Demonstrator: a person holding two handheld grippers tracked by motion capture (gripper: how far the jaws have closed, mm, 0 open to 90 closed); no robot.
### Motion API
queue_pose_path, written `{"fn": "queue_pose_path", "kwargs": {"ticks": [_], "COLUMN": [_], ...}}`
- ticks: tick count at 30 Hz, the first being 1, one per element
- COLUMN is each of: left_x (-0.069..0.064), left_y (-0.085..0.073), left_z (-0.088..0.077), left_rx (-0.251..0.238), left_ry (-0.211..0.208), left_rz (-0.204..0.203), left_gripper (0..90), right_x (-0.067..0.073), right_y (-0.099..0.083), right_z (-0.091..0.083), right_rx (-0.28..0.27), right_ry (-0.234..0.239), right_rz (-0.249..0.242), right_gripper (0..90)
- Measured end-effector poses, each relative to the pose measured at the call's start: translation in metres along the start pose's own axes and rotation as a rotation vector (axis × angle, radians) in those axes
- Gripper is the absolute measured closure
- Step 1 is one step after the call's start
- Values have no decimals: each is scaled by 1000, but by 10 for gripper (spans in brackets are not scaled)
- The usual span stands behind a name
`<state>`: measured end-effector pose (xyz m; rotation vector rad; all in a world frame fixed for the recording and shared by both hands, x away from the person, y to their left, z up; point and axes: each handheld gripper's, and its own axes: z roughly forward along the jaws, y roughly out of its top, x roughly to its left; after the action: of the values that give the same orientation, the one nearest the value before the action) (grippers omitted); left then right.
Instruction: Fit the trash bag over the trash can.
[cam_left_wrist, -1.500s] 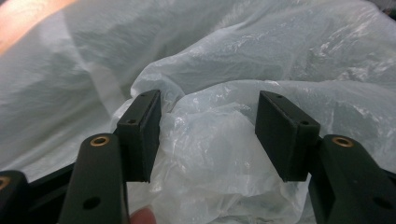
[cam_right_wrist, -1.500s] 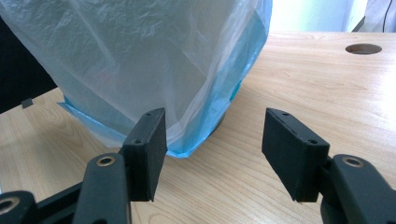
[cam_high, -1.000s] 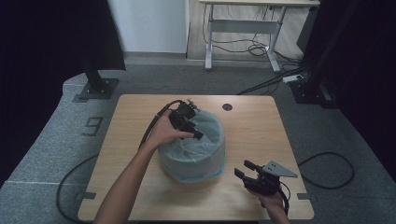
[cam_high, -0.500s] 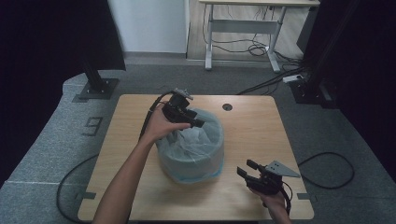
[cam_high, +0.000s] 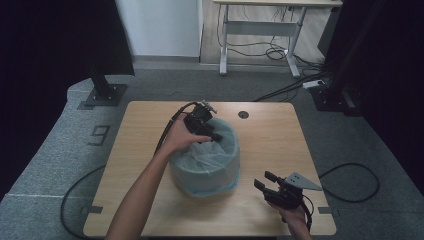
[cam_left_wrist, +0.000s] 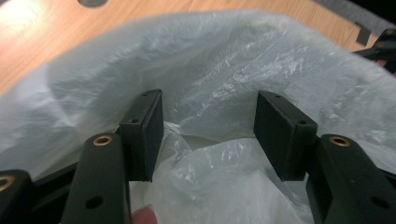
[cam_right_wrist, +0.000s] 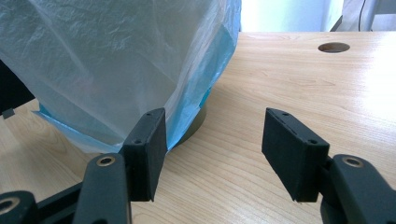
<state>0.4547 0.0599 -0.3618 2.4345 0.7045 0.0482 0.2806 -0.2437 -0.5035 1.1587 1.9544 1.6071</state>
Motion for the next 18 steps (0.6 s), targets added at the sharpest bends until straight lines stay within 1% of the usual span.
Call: {"fn": "queue_pose_path", "kwargs": {"ticks": [3,6,8,10,12,16,18], "left_x": [-3,-5,-6,-8,-10,-16,-20], "left_y": [2,3,2,1,-1,-10,-15], "left_z": [3,2,-6,-17,-29,-48,-54], "left_rx": [8,1,-36,-84,-118,-141,-141], "left_ry": [2,10,11,6,1,5,9], "left_rz": [11,14,11,9,13,24,32], "left_gripper": [424,424,423,424,423,422,420], "right_x": [1,0,0,-1,-2,-2,-1], "right_y": [0,0,0,0,0,0,1], "right_z": [0,-1,-2,-3,-3,-4,-3], "right_rx": [2,1,-2,-5,-5,-7,-8], "right_ry": [2,1,-1,-3,-5,-6,-4], "right_rz": [-2,1,3,5,7,9,7], "right_gripper": [394,394,394,394,394,393,394]}}
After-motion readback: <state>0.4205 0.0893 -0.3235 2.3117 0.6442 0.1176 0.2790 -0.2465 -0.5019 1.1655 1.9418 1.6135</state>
